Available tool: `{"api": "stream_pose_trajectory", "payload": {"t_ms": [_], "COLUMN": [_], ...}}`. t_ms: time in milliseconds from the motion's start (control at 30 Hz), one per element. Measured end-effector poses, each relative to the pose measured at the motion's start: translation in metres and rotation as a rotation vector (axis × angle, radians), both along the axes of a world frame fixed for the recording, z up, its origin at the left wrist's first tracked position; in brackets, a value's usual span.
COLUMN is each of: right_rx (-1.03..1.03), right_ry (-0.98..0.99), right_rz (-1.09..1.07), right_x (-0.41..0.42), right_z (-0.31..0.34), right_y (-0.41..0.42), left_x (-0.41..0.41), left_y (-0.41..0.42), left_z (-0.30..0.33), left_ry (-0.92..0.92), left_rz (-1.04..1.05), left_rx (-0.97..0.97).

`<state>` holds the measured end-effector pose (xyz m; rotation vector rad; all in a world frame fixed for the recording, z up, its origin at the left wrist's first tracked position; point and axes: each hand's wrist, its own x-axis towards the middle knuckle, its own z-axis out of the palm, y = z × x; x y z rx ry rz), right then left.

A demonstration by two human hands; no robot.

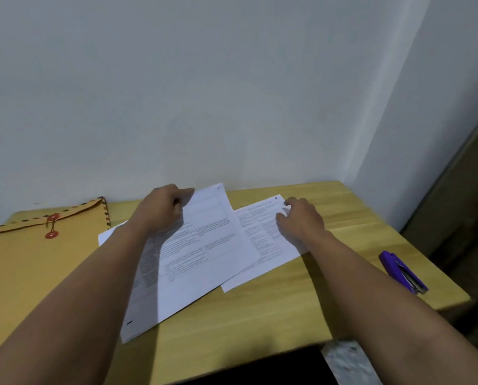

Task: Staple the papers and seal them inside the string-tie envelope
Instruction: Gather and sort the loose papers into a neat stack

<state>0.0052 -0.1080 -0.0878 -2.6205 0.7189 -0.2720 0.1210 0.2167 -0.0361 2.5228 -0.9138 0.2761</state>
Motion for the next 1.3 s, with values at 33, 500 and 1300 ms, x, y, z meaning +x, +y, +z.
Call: {"api": "stream_pose_trajectory", "payload": {"t_ms": [33, 500, 1300], "right_rx": [0.001, 0.205, 1.221], "right_ry": [0.039, 0.227, -0.42], "right_rz": [-0.028, -0.091, 0.037], "right_x": [0.01, 0.064, -0.046], "right_z": [0.001, 0.003, 0.005], "right_y": [-0.007, -0.048, 0.021], "left_x": [0.005, 0.019, -0.078], "left_y": [-0.006, -0.071, -0.086], "left_z": [-0.001, -0.018, -0.016], "left_ry": [0.001, 0.055, 0.088], "left_rz": [-0.006, -0.11, -0.09], "left_rx": [0.014, 0.012, -0.138]}}
